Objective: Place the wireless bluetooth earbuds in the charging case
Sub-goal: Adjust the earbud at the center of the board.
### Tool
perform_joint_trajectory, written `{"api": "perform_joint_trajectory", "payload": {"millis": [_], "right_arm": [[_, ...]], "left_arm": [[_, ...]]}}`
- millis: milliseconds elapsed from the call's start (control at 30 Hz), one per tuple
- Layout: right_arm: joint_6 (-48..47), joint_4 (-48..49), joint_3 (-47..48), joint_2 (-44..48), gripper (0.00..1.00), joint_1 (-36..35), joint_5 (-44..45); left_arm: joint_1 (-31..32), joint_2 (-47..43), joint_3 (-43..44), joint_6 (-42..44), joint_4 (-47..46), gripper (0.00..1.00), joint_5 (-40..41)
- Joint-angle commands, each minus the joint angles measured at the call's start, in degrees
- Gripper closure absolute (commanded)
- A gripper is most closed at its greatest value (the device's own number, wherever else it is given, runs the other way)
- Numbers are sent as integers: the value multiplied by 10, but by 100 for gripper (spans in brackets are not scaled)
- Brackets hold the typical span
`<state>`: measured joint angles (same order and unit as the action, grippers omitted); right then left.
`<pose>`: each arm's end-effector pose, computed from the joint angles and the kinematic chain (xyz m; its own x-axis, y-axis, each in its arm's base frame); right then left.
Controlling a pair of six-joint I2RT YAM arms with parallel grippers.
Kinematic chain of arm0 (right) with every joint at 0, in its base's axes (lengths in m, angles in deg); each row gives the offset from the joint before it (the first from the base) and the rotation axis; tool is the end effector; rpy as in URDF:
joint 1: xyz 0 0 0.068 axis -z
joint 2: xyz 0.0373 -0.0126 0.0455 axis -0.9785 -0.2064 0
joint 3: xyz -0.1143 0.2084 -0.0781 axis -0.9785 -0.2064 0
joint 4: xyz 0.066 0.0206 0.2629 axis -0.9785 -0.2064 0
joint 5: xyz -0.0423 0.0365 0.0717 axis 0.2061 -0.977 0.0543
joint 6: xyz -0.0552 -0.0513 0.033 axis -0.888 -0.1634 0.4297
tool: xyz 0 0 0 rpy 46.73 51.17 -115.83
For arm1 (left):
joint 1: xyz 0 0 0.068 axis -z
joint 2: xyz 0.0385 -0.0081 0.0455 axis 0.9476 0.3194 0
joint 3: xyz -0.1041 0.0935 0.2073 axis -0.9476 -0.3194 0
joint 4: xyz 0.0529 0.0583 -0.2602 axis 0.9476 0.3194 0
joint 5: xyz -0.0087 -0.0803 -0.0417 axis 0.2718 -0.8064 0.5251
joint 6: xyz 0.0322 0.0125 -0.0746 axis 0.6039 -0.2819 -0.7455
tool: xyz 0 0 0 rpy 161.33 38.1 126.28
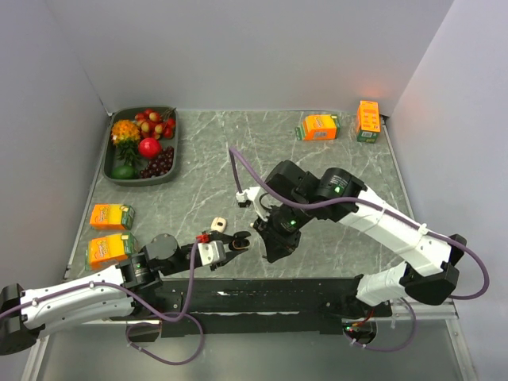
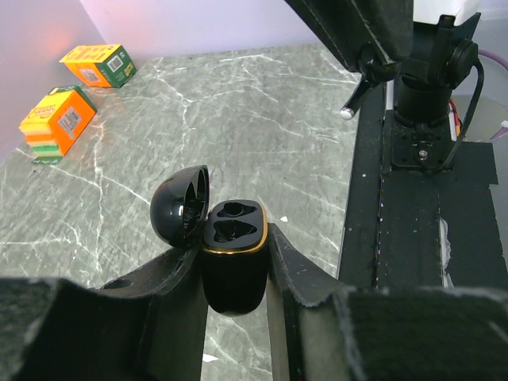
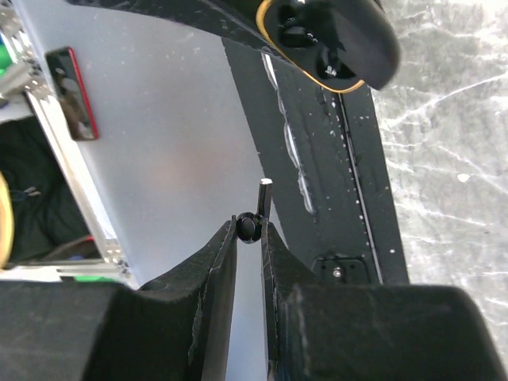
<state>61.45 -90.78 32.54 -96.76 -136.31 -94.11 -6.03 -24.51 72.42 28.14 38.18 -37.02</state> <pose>0.1106 0.2459 0.3487 -0.4399 -0.7568 -0.4835 -0.8746 0.2387 0.4221 0.0870 -0.2140 0.2460 0.2079 0.0540 -0.9767 0.9361 0.2785 0.2146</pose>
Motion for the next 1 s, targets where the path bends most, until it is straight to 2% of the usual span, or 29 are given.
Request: {"api": "perform_joint_trajectory", "payload": {"millis": [0, 200, 567, 967], "right_arm": [[-9, -29, 29, 0, 100, -17, 51], [-7, -30, 18, -1, 100, -22, 71], [-11, -36, 69, -55, 100, -47, 81], [-12, -33, 73, -69, 100, -59, 89]], "left_arm": [[3, -9, 7, -13, -22, 99, -4], [2, 4, 16, -17, -17, 99, -20], [2, 8, 23, -14, -3, 99, -29], [2, 8, 24, -15, 0, 99, -34]]}}
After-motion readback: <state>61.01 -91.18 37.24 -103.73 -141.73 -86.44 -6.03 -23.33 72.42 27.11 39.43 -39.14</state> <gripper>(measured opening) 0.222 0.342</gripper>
